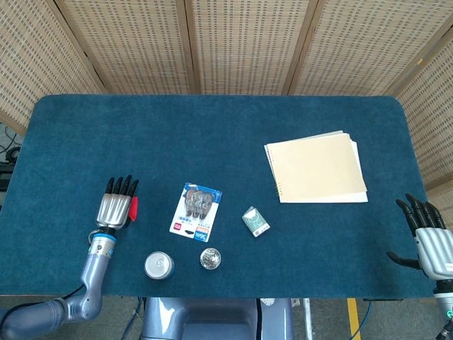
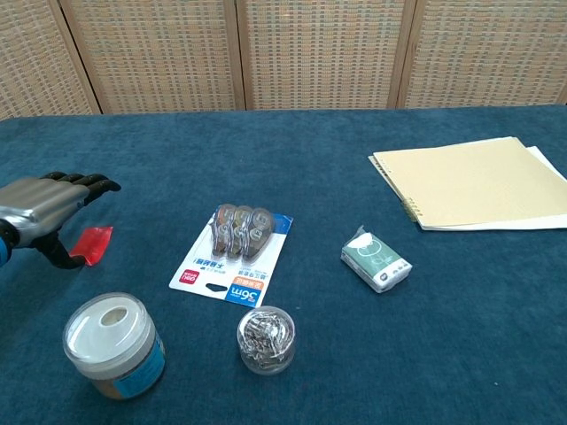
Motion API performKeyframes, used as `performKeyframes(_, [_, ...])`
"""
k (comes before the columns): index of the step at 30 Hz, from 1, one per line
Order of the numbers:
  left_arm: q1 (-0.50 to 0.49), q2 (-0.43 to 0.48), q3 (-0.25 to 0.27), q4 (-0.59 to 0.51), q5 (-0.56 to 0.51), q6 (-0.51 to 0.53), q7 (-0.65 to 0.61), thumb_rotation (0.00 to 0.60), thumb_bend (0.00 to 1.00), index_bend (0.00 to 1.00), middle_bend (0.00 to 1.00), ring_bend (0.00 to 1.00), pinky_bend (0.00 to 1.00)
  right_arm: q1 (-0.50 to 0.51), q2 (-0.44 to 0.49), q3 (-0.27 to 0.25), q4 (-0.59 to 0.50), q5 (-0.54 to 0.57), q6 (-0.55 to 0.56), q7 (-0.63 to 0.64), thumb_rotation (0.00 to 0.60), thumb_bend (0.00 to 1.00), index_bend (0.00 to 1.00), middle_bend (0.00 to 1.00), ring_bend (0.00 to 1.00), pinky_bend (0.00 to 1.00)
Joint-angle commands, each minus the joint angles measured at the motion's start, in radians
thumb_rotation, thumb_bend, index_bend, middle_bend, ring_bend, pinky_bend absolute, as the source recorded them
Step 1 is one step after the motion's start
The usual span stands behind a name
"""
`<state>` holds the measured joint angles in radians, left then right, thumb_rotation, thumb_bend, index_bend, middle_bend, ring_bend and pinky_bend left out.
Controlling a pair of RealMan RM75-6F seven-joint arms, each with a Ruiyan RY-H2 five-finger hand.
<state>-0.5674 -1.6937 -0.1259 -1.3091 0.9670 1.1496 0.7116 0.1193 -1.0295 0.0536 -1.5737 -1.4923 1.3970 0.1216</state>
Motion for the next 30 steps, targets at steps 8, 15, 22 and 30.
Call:
performKeyframes(8, [0.008, 0.008, 0.000, -0.004, 0.021, 0.011, -0.020, 0.600, 0.33, 0.00, 0.00, 0.00, 0.00, 0.000, -0.001, 0.000, 0.000, 0.001, -0.001, -0.002, 0.600, 0.05, 0.00, 0.00, 0.00, 0.00])
performKeyframes(15, [0.016, 0.019, -0.002, -0.019, 0.033, 0.024, -0.031, 0.600, 0.33, 0.00, 0.00, 0.00, 0.00, 0.001, 0.000, 0.000, 0.000, 0.002, -0.003, -0.002, 0.600, 0.05, 0.00, 0.00, 0.00, 0.00])
performKeyframes(22, [0.028, 0.043, -0.002, -0.065, 0.071, 0.056, -0.057, 0.600, 0.33, 0.05, 0.00, 0.00, 0.00, 0.001, -0.001, 0.000, 0.000, 0.002, -0.002, -0.005, 0.600, 0.05, 0.00, 0.00, 0.00, 0.00])
performKeyframes(30, [0.043, 0.057, 0.006, -0.076, 0.098, 0.066, -0.088, 0.600, 0.34, 0.09, 0.00, 0.00, 0.00, 0.000, -0.002, 0.000, 0.000, 0.001, -0.001, -0.006, 0.600, 0.05, 0.00, 0.00, 0.00, 0.00])
